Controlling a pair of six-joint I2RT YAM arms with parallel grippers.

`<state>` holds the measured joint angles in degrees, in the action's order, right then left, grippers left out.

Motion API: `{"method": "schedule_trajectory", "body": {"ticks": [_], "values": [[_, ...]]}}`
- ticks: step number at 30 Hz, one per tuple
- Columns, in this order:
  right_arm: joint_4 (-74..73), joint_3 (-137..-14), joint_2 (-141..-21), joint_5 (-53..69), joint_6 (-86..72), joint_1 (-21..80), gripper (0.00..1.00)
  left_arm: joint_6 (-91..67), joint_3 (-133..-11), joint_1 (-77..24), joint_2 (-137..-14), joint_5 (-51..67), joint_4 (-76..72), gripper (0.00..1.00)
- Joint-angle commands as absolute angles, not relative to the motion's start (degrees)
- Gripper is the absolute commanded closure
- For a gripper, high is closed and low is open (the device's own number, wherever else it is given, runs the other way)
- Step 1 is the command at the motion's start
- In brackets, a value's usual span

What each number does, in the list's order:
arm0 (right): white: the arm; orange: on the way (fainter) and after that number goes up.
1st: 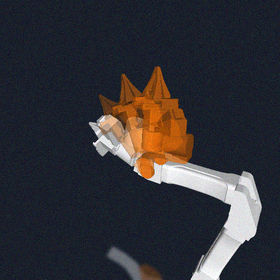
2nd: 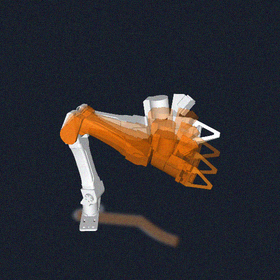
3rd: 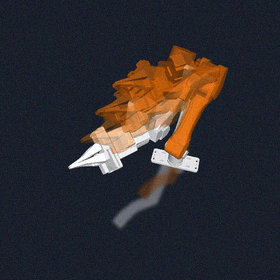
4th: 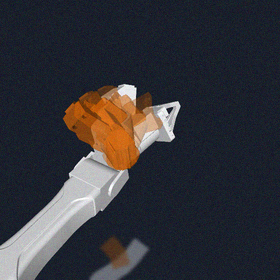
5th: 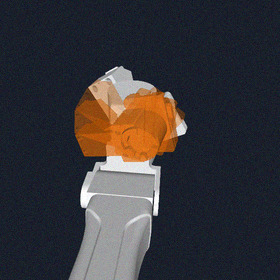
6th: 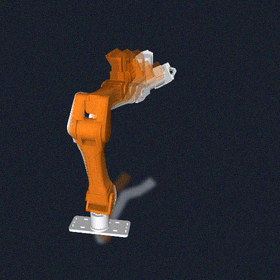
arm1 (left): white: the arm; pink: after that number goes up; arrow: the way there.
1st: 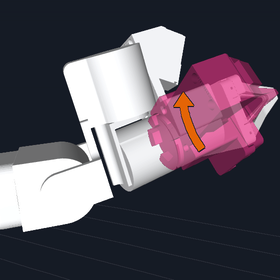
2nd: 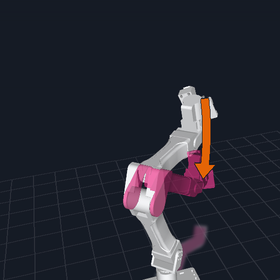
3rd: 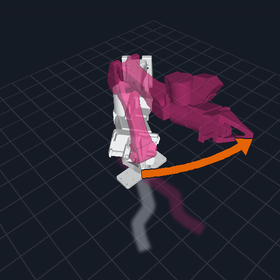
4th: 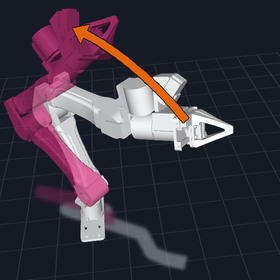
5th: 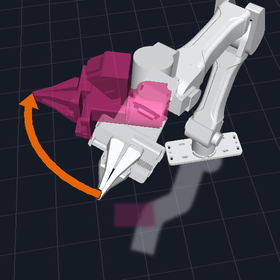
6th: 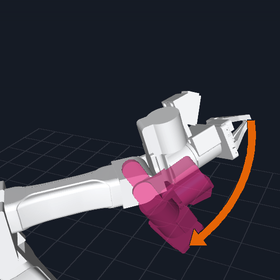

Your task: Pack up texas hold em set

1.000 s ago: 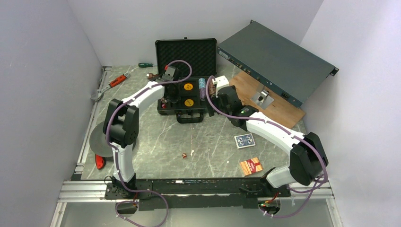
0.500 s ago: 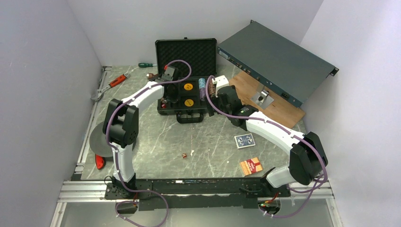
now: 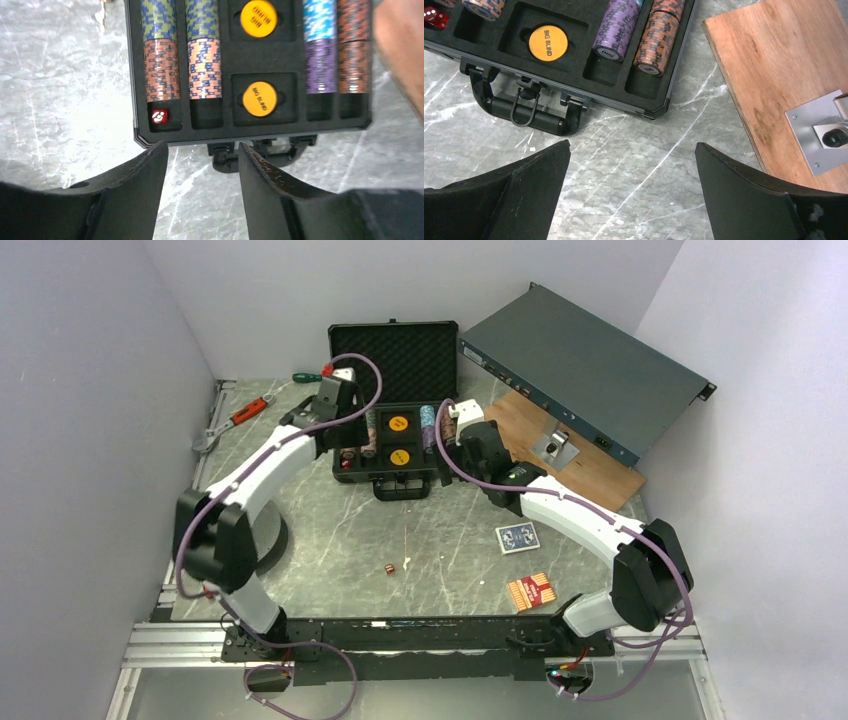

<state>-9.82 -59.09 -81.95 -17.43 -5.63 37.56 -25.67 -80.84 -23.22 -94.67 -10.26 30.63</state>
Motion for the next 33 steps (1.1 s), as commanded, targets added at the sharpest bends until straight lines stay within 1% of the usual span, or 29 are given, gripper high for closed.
{"method": "schedule_trajectory", "body": {"ticks": [1,4,6,8,10,12,13,14,15,18,24,28,33], "values": [[-7.0,-59.8,-79.2,-16.6,-6.4,37.3,0.0,-24.1,-79.2,-23.2,-85.9,-8.2,31.4,0.36],[-6.4,-59.4,-78.8,-15.6,-6.7,37.3,0.0,-21.1,-78.2,-23.2,-80.8,-5.2,32.4,0.29],[-6.4,-59.3,-78.8,-14.8,-6.9,37.3,0.0,-17.6,-79.6,-23.2,-78.2,-3.7,35.6,0.26],[-6.6,-59.3,-78.7,-13.6,-7.4,37.2,0.0,-15.1,-81.4,-23.2,-76.1,-5.3,39.6,0.24],[-7.1,-59.5,-78.5,-12.3,-7.7,37.3,0.0,-12.8,-80.9,-23.1,-72.9,-7.5,41.3,0.19],[-9.0,-60.4,-78.5,-11.5,-8.0,37.5,0.0,-11.6,-77.5,-23.1,-68.2,-9.0,39.5,0.1],[-10.3,-60.9,-78.6,-11.1,-8.2,37.6,0.0,-11.4,-74.7,-23.1,-65.4,-9.8,37.5,0.03],[-12.5,-61.7,-78.6,-11.2,-8.3,38.0,0.0,-11.4,-71.6,-23.1,-61.9,-10.5,34.6,0.01],[-14.0,-62.3,-78.6,-11.7,-8.5,38.4,0.0,-11.5,-68.1,-23.1,-59.6,-11.0,32.6,0.0],[-17.9,-63.0,-77.6,-13.2,-9.7,40.3,0.0,-11.4,-63.2,-23.0,-55.1,-13.2,29.7,0.0],[-21.8,-63.6,-76.8,-15.4,-12.4,47.5,0.0,-10.9,-62.8,-22.9,-51.7,-18.0,31.4,0.0],[-24.2,-65.3,-79.4,-18.3,-12.6,53.6,0.0,-10.5,-60.6,-22.9,-47.6,-20.1,29.7,0.0],[-25.3,-66.5,-82.3,-18.8,-15.0,59.7,0.0,-10.6,-60.6,-22.9,-45.4,-23.6,30.3,0.01]]}}
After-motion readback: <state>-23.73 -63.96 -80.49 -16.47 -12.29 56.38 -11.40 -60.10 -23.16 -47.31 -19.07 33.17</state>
